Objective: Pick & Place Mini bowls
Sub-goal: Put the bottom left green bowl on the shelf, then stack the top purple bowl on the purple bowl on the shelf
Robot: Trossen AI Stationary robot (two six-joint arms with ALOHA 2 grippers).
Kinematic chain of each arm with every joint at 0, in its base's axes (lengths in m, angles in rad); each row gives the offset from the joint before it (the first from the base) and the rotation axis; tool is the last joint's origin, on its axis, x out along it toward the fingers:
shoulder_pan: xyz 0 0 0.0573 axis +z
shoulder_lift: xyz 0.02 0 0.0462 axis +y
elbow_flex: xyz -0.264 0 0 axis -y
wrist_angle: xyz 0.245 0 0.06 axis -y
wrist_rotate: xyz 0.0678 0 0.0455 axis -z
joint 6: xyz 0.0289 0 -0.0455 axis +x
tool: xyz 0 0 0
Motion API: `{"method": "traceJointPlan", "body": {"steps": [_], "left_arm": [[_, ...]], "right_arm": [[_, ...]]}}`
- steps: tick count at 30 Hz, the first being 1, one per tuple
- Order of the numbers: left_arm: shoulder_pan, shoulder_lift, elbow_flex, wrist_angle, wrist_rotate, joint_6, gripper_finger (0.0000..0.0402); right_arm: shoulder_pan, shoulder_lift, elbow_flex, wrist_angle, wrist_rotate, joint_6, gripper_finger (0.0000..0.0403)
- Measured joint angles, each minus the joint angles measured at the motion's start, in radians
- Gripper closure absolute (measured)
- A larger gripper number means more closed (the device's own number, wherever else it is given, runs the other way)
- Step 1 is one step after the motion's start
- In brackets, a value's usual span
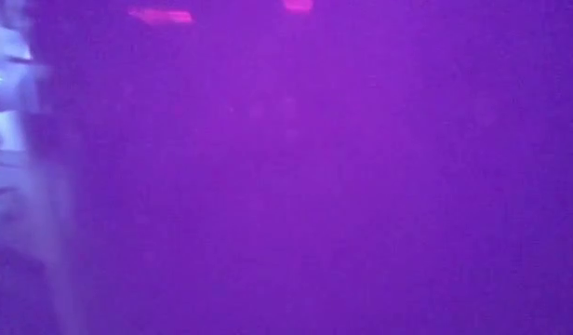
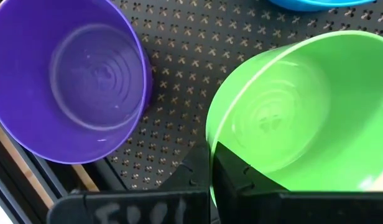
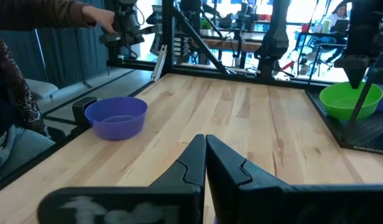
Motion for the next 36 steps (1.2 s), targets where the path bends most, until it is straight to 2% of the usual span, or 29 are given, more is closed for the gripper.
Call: {"method": "traceJointPlan", "body": {"steps": [16,36], "left_arm": [[-0.002,0.0,-0.001,-0.001,0.0,0.002,0.0383],[-0.001,0.0,0.003,0.012,-0.01,0.022,0.0381]], "right_arm": [[0.0,0.0,0.0,0.0,0.0,0.001,0.0394],[0.0,0.0,0.0,0.0,0.001,0.002,0.0394]]}}
